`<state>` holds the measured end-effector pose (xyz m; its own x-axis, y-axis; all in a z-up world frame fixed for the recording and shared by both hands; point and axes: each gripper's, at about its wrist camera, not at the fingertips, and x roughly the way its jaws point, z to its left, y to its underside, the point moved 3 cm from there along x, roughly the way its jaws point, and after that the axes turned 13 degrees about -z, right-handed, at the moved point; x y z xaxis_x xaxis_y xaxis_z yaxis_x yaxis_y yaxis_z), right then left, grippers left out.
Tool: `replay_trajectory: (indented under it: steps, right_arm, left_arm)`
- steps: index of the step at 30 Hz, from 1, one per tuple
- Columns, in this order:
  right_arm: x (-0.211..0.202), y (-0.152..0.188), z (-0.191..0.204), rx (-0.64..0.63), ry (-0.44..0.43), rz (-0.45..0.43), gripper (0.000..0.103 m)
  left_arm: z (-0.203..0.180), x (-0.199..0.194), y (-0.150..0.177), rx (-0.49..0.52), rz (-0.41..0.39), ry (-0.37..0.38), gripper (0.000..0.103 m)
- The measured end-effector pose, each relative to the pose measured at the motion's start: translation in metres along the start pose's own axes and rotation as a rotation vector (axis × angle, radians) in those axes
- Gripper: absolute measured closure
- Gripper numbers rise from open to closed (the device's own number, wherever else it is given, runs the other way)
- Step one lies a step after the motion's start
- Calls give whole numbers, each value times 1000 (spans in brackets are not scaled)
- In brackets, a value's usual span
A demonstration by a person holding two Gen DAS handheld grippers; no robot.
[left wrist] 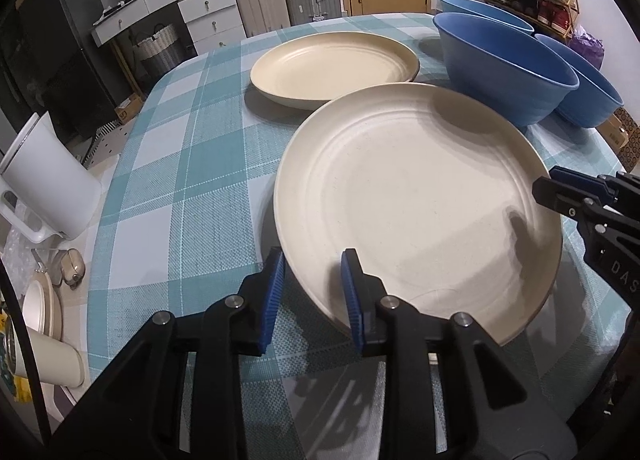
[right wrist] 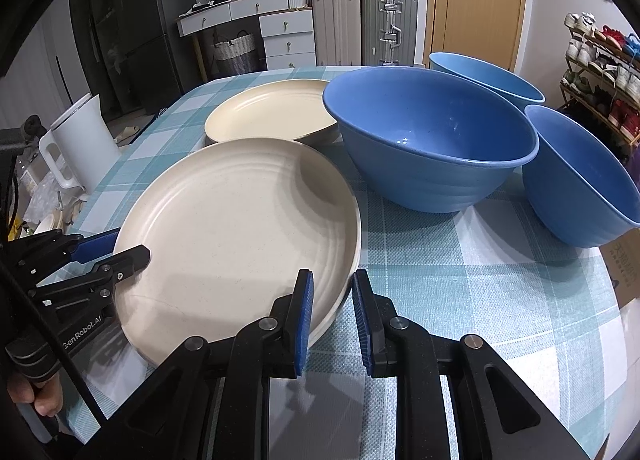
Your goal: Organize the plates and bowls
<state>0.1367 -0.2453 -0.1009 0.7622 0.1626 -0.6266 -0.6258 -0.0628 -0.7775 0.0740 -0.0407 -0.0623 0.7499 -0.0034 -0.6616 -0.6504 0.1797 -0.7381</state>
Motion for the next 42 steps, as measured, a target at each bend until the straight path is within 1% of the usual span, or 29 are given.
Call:
replay_trajectory:
  steps: [4,5,6,9,12,13,14,16,17,18,19,20,21,23,26,28,29,30,31,42]
  right_arm:
    - [0,0,-1,8,-10,-2,82]
    - [-1,1,-2,7,-12,-1,82]
    - [-1,0,-2,7,-11,-3,82]
    - [-4,-2,-4,12,-12,-7,80]
    - [-8,-4,-6,26,-28,-12,71]
    - [-10,-5,-6,27,-37,-17,65]
    - [-12,-6,-6,29,-46,-26,59]
    - [-17,-8,-6,27,-61,-39,52]
    - [-19,-10,-6,24,-69,-44,47]
    - [-22,-11,-5,19,-78,-50,44]
    - [-24,-13,-5,17,-83,-55,33]
    - [-27,-15,-5,18,-92,-64,23]
    - [-30,-17,-5,20,-107,-73,21]
    - [-36,-21,-4,20,-128,-88,19]
    - [-42,-28,-3,14,-140,-115,13]
    - [-48,-33,0,9,-156,-135,12]
    - [-50,-35,1,7,-164,-144,7]
    - [-52,-37,2,5,-170,-152,4]
    - [-55,-39,2,2,-175,-158,2]
    - [-75,-62,3,-26,-233,-211,2]
  left_arm:
    - [-1,0,0,-1,0,4,74]
    - [-1,1,0,-1,0,4,72]
    - [-1,1,0,-4,2,8,69]
    - [1,3,2,-26,21,29,66]
    - [7,1,1,-53,23,36,66]
    - [9,-1,0,-64,16,42,66]
    - [11,-3,-2,-73,11,46,64]
    - [17,-9,-6,-99,-16,65,59]
    - [18,-12,-9,-112,-30,74,53]
    - [20,-16,-11,-125,-44,85,45]
    - [23,-21,-14,-145,-67,104,40]
    - [24,-24,-16,-157,-81,115,30]
    - [26,-27,-18,-166,-92,128,23]
    - [27,-33,-21,-178,-106,153,22]
    - [29,-36,-24,-184,-106,157,18]
    - [31,-39,-26,-197,-119,159,13]
    - [32,-41,-27,-208,-126,165,5]
    - [32,-43,-28,-218,-133,169,1]
    - [33,-45,-29,-228,-144,173,1]
    - [40,-65,-39,-269,-192,149,1]
